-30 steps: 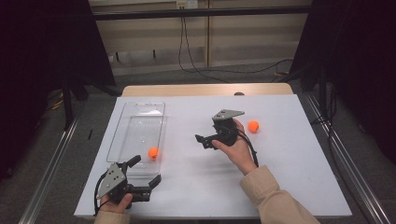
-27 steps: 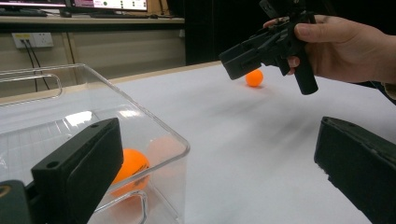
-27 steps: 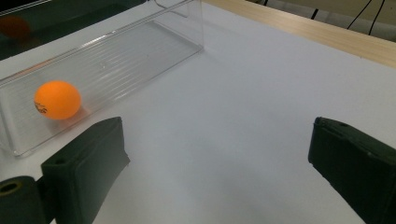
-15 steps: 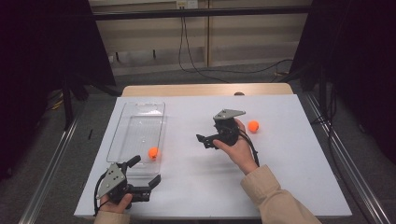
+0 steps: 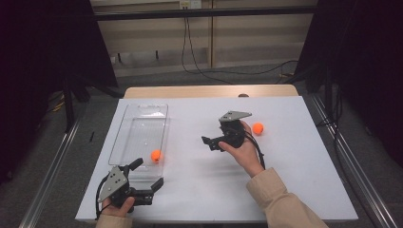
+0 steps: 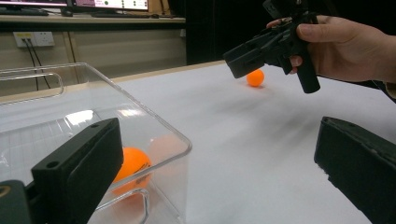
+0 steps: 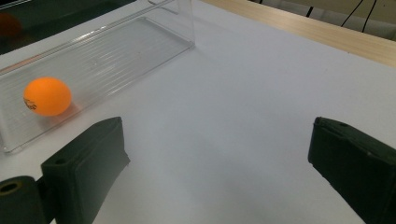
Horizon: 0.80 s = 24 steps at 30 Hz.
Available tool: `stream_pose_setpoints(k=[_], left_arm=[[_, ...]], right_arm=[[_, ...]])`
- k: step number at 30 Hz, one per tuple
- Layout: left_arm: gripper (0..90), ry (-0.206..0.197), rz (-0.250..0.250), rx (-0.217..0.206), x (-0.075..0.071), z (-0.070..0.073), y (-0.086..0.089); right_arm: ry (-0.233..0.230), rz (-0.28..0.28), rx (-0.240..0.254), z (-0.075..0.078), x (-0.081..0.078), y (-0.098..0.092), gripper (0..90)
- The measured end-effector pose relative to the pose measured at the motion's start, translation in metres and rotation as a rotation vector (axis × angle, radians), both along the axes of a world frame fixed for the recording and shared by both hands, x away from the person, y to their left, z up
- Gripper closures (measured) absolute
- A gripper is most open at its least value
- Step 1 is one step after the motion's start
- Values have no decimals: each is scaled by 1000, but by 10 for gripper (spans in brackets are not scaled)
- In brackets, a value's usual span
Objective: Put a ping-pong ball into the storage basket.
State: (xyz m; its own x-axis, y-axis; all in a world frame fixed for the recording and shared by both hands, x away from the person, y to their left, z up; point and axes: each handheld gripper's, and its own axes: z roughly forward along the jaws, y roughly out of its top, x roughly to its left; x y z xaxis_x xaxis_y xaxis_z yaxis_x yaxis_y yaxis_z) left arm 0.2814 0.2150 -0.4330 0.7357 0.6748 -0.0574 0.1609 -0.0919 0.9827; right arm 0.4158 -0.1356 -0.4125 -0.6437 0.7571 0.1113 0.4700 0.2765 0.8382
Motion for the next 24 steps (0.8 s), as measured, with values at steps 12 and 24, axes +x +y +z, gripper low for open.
stream_pose_setpoints(k=[12,24], left_arm=[[11,-2,-2,0,0,0,-1],[11,-4,-3,2,0,0,-1]], right_arm=[[-2,-11,-8,0,-1,-8,38],[1,-22,-16,-1,0,-15,37]])
